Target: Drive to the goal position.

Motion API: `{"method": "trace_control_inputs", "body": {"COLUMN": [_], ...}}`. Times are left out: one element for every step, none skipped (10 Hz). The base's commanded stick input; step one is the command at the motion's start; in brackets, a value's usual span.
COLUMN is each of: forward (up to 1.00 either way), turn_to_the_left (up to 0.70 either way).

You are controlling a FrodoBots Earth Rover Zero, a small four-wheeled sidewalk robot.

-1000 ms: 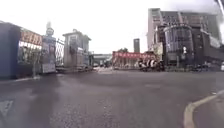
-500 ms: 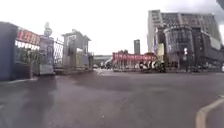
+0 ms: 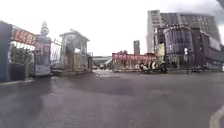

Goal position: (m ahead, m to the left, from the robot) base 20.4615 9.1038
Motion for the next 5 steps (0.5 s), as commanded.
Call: {"method": "trace_control_inputs", "body": {"forward": [0.45,0.45,0.45,0.45,0.45], "turn_to_the_left": [0.00,0.00,0.00,0.00,0.00]}}
